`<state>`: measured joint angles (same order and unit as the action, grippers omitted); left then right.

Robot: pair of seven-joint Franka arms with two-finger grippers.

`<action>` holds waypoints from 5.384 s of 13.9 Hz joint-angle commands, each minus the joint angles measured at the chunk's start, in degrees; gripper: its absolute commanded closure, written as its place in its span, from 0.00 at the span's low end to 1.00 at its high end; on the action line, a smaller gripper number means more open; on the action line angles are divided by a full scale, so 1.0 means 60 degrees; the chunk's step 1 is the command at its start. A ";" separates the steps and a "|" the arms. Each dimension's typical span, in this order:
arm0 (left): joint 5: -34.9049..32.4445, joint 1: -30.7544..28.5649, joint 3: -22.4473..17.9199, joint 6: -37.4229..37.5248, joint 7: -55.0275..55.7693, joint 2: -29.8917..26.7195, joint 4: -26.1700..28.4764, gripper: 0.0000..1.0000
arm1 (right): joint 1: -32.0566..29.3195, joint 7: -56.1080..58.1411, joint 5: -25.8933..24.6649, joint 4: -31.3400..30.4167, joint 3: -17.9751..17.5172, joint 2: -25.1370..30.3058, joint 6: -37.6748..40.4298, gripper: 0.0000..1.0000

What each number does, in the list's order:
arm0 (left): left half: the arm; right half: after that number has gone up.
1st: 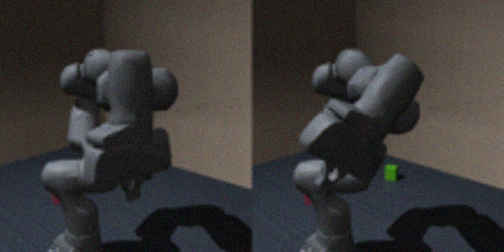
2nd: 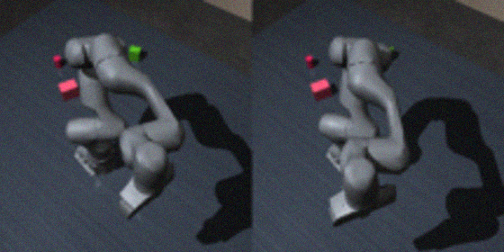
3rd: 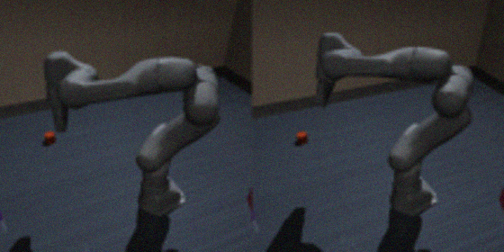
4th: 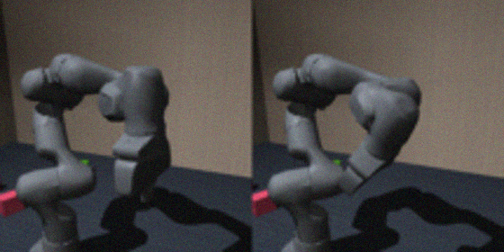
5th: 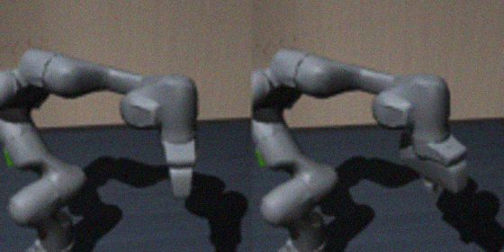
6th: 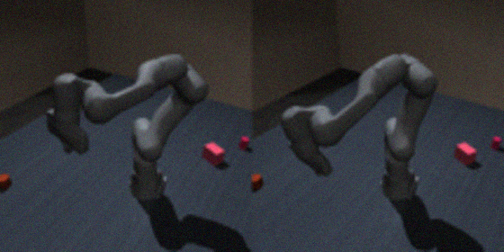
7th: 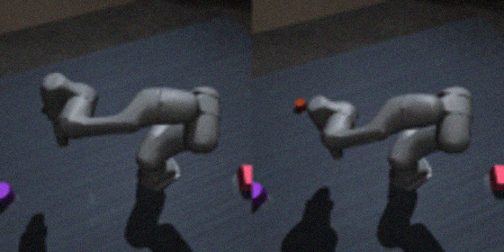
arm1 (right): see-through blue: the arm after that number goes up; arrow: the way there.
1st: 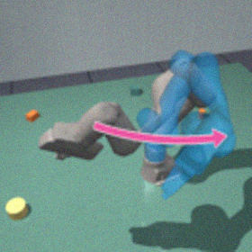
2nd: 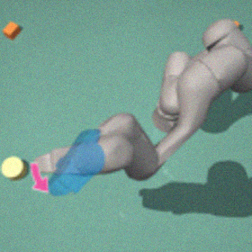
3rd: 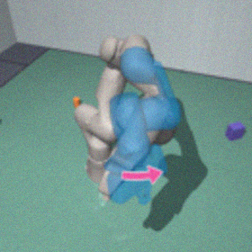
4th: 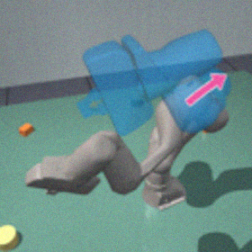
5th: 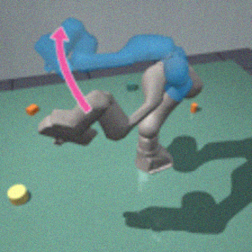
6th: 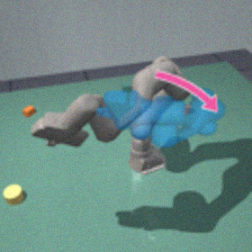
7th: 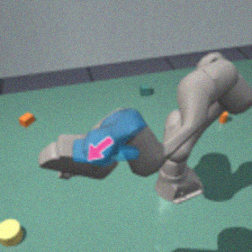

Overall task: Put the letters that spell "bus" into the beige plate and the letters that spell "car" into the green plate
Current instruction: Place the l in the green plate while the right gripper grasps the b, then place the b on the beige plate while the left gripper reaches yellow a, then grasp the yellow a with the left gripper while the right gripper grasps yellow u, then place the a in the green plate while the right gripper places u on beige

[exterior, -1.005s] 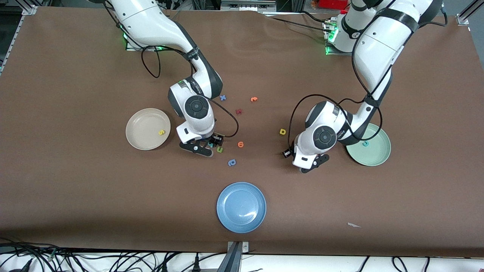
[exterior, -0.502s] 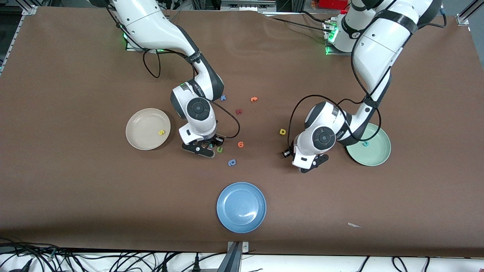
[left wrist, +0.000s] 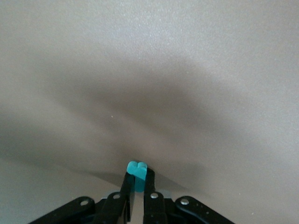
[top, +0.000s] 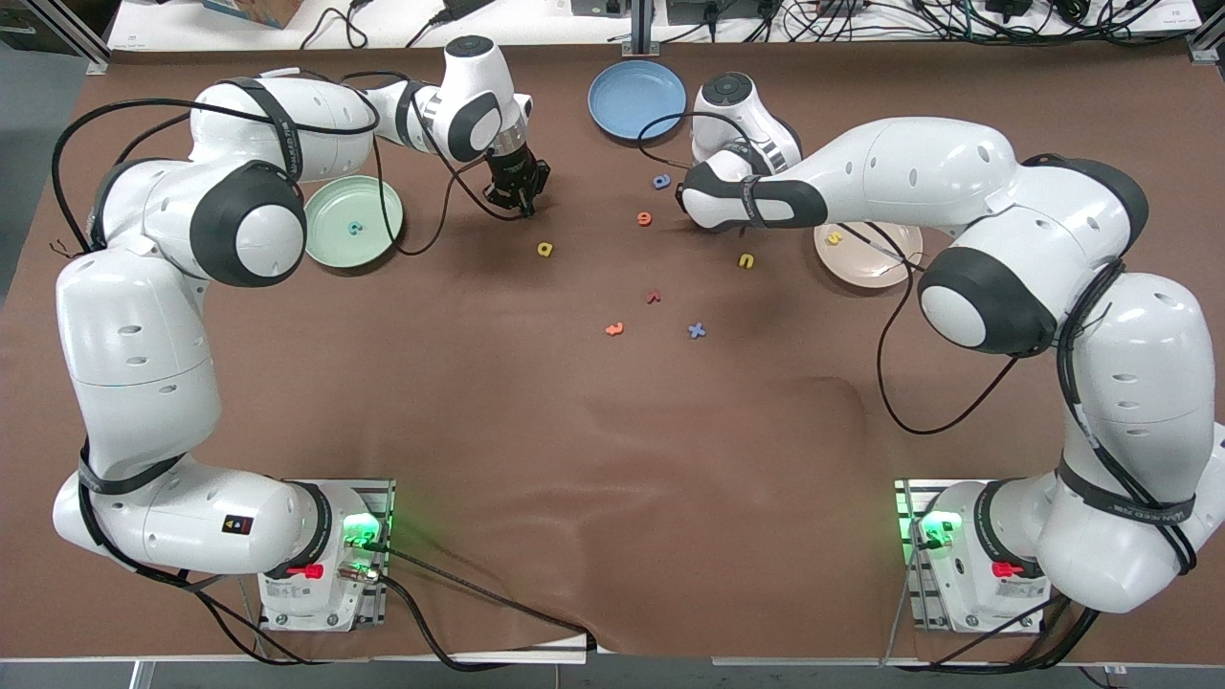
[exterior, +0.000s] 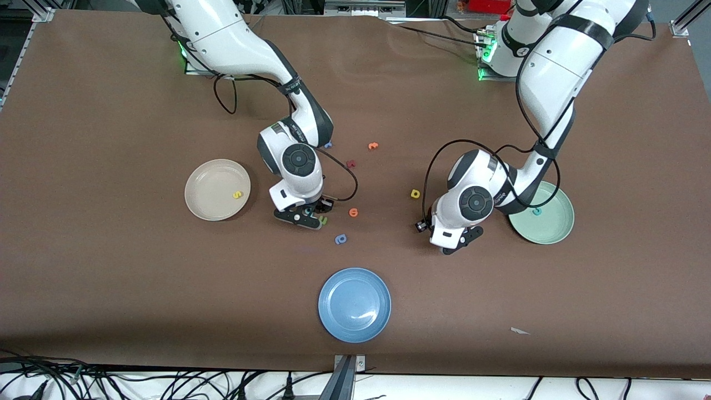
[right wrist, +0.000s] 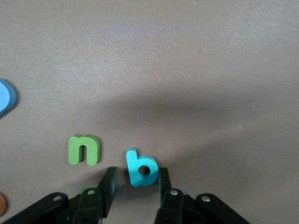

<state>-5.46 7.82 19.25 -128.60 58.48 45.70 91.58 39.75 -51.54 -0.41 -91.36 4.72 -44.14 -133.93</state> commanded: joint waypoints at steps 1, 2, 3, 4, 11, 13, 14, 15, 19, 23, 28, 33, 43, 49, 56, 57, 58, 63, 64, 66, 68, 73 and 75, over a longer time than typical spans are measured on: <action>-0.0350 -0.0028 -0.0088 0.0090 0.0230 -0.0102 -0.0029 1.00 | -0.0019 0.0093 -0.0035 0.0109 0.0077 -0.0144 -0.0047 0.56; -0.0336 -0.0043 -0.0088 0.0105 0.0230 -0.0146 -0.0029 1.00 | -0.0034 0.0093 -0.0035 0.0109 0.0091 -0.0144 -0.0090 0.57; -0.0350 -0.0115 -0.0088 0.0308 0.0215 -0.0291 -0.0029 1.00 | -0.0048 0.0108 -0.0035 0.0109 0.0092 -0.0144 -0.0105 0.57; -0.0350 -0.0247 -0.0088 0.0774 0.0055 -0.0568 -0.0044 1.00 | -0.0048 0.0094 -0.0035 0.0109 0.0092 -0.0158 -0.0091 0.61; -0.0189 -0.2163 -0.0015 0.4101 -0.4158 -0.1830 -0.0059 1.00 | -0.0049 0.0239 -0.0151 0.0109 0.0150 -0.0071 -0.0018 0.91; -0.0262 -0.2750 -0.0015 0.4410 -0.5317 -0.1948 0.0087 1.00 | -0.0034 0.0489 -0.0211 0.0095 0.0442 0.0366 0.0273 0.91; -0.0306 -0.3028 -0.0030 0.4600 -0.5830 -0.1934 0.0146 1.00 | -0.0034 0.0474 -0.0196 0.0094 0.0530 0.0586 0.0797 0.91; -0.0321 -0.3336 -0.0044 0.4631 -0.6371 -0.1933 0.0277 1.00 | -0.0048 0.0416 -0.0094 0.0109 0.0676 0.0792 0.1296 0.91; -0.1007 -0.3953 -0.0030 0.4486 -0.7065 -0.1860 0.0862 1.00 | -0.0107 0.1482 -0.0035 -0.0459 0.1350 0.1641 0.2603 0.90; -0.1009 -0.4086 -0.0015 0.4368 -0.7065 -0.1860 0.0893 0.82 | -0.0121 0.2943 -0.0049 -0.2785 0.2242 0.2549 0.2139 0.89; -0.0907 -0.4057 0.0072 0.4426 -0.7007 -0.1977 0.0762 0.00 | -0.0122 0.3945 -0.0049 -0.4651 0.2567 0.3738 0.1813 0.61; -0.0702 -0.4042 0.1315 0.4558 -0.5755 -0.2329 0.0732 0.00 | -0.0092 0.3829 -0.0035 -0.4389 0.2422 0.3767 0.1887 0.02; -0.0423 -0.2551 0.2636 0.1911 -0.0477 -0.1511 0.0967 0.05 | 0.1106 0.1930 0.2543 -0.3949 0.1776 0.2685 -0.0627 0.16; -0.1358 -0.2123 0.2607 -0.0697 0.0960 -0.1347 0.2385 0.07 | 0.1402 0.1456 0.2572 -0.3978 0.1747 0.2054 -0.1658 0.36; -0.2736 -0.1684 0.2592 -0.1360 0.2381 -0.1099 0.2886 0.10 | 0.1680 0.1104 0.2587 -0.3978 0.1732 0.1907 -0.1688 0.46; -0.2984 -0.1553 0.2592 -0.1403 0.2673 -0.0997 0.2886 0.11 | 0.1695 0.1104 0.2587 -0.3992 0.1732 0.1878 -0.1688 0.46; -0.3262 -0.1523 0.2592 -0.1549 0.3009 -0.0938 0.2886 0.13 | 0.1724 0.1104 0.2587 -0.3992 0.1732 0.1863 -0.1688 0.47; -0.3660 -0.1420 0.2592 -0.1638 0.3540 -0.0689 0.2886 0.17 | 0.1724 0.1293 0.2558 -0.3905 0.1790 0.1877 -0.1659 0.90; -0.3661 -0.1420 0.2578 -0.1725 0.3569 -0.0674 0.2886 0.19 | 0.1666 0.1440 0.2529 -0.3745 0.1863 0.1965 -0.1542 0.92; -0.3661 -0.1420 0.2549 -0.1814 0.3569 -0.0674 0.2886 0.25 | 0.1665 0.2125 0.2485 -0.3598 0.2316 0.2097 -0.0973 0.92; -0.3661 -0.1420 0.2519 -0.1814 0.3555 -0.0630 0.2871 0.42 | 0.1665 0.3310 0.2485 -0.3524 0.2988 0.2375 -0.0256 0.92; -0.3661 -0.1405 0.2475 -0.1814 0.3540 -0.0615 0.2842 0.77 | 0.1666 0.6108 0.2470 -0.3698 0.4526 0.2888 0.1784 0.92; -0.3661 -0.1420 0.2490 -0.1800 0.3526 -0.0630 0.2842 0.86 | 0.1651 0.7515 0.2514 -0.4093 0.5085 0.2801 0.1740 0.89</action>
<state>-25.27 -1.11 34.85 -138.93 78.29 41.46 108.63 49.24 -13.20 14.08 -112.97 32.71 -27.75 -123.55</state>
